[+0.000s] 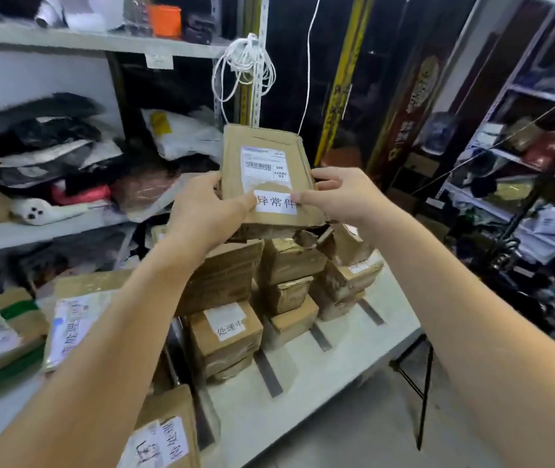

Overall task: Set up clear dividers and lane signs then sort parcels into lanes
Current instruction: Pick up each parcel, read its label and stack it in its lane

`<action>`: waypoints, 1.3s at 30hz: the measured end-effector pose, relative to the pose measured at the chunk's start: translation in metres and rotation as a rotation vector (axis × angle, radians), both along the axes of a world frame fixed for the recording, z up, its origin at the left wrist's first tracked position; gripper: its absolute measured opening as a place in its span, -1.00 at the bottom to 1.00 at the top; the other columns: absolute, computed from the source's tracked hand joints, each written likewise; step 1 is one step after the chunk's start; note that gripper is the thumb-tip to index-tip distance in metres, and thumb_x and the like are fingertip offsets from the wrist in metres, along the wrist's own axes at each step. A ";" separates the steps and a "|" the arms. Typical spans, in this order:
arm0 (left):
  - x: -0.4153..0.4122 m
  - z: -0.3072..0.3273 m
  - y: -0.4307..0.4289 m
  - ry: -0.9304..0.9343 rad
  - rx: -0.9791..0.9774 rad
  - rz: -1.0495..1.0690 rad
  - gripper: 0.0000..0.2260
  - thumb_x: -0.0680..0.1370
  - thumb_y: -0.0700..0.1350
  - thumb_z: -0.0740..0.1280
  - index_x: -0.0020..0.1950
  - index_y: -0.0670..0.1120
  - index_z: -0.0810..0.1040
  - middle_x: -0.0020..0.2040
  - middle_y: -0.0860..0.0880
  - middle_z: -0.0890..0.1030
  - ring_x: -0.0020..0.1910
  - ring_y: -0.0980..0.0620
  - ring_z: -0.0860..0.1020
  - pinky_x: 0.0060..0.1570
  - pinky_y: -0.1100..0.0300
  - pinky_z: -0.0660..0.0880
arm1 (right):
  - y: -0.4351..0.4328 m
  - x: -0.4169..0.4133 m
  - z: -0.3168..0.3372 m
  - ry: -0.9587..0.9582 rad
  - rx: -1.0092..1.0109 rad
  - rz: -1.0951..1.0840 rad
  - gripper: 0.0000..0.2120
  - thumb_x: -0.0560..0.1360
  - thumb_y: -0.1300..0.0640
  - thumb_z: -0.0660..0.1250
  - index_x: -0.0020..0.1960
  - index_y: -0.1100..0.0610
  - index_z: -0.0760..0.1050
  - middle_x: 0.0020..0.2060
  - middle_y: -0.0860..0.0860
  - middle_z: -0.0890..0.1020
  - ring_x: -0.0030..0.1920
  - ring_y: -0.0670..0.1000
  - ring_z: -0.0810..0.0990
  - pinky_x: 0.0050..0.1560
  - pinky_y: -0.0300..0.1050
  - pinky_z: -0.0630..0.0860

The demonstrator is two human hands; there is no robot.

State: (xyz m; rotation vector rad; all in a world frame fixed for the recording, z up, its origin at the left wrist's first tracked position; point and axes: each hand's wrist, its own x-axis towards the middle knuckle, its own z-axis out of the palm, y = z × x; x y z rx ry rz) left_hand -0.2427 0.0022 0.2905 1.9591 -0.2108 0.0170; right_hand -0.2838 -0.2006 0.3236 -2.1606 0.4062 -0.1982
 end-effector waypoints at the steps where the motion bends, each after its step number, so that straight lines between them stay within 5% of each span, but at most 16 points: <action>1: 0.006 0.000 -0.017 0.006 -0.007 -0.026 -0.59 0.52 0.08 0.46 0.34 0.03 0.57 0.05 0.12 0.62 0.01 0.09 0.59 0.04 0.07 0.58 | -0.016 0.003 0.001 0.000 0.000 -0.017 -0.24 0.39 -0.10 0.60 0.51 -0.02 0.41 0.26 -0.05 0.56 0.13 -0.04 0.58 -0.15 -0.22 0.51; 4: 0.022 -0.001 -0.063 0.023 -0.015 -0.098 -0.57 0.50 0.11 0.46 0.33 0.03 0.56 0.10 0.07 0.65 0.04 0.03 0.63 0.08 -0.03 0.62 | -0.061 0.011 0.001 0.013 0.014 -0.063 -0.27 0.41 -0.11 0.58 0.51 -0.04 0.41 0.20 -0.06 0.57 0.00 -0.12 0.55 -0.28 -0.26 0.41; 13: 0.044 -0.034 -0.187 0.037 0.106 -0.153 -0.41 0.38 0.21 0.43 0.36 0.00 0.55 0.23 0.00 0.62 0.11 -0.02 0.62 0.10 -0.06 0.62 | -0.194 0.037 -0.034 0.068 -0.001 -0.047 -0.29 0.42 -0.12 0.57 0.50 -0.06 0.42 0.32 -0.02 0.56 0.16 -0.01 0.49 -0.04 -0.11 0.44; 19: 0.054 -0.057 -0.267 0.053 0.219 -0.052 -0.45 0.45 0.12 0.48 0.39 0.01 0.47 0.24 0.03 0.61 0.16 -0.03 0.59 0.13 -0.07 0.60 | -0.275 0.071 -0.066 0.082 -0.029 0.036 -0.26 0.39 -0.13 0.59 0.50 -0.05 0.43 0.29 -0.05 0.57 0.16 0.00 0.55 -0.17 -0.20 0.47; 26: 0.070 -0.084 -0.312 0.151 0.170 0.030 -0.51 0.51 -0.04 0.50 0.40 -0.01 0.48 0.21 0.09 0.58 0.14 0.09 0.56 -0.08 0.26 0.53 | -0.322 0.111 -0.106 0.127 0.009 0.149 -0.23 0.34 -0.14 0.61 0.48 -0.03 0.45 0.29 -0.03 0.59 0.18 0.01 0.60 0.15 -0.01 0.61; 33: 0.071 -0.101 -0.319 0.164 0.260 0.090 -0.41 0.49 0.09 0.49 0.47 0.07 0.39 0.38 0.09 0.54 0.23 0.03 0.56 0.13 -0.02 0.60 | -0.331 0.128 -0.127 0.123 -0.049 0.227 -0.22 0.39 -0.13 0.58 0.53 -0.01 0.39 0.37 -0.02 0.54 0.27 0.02 0.55 0.00 -0.12 0.54; 39: 0.067 -0.106 -0.325 0.156 0.325 0.102 -0.29 0.34 0.28 0.40 0.47 0.15 0.37 0.35 0.07 0.53 0.22 0.01 0.56 0.10 -0.07 0.62 | -0.336 0.128 -0.130 0.132 -0.071 0.239 -0.23 0.42 -0.11 0.57 0.54 -0.01 0.35 0.39 -0.01 0.51 0.32 0.04 0.51 -0.02 -0.13 0.50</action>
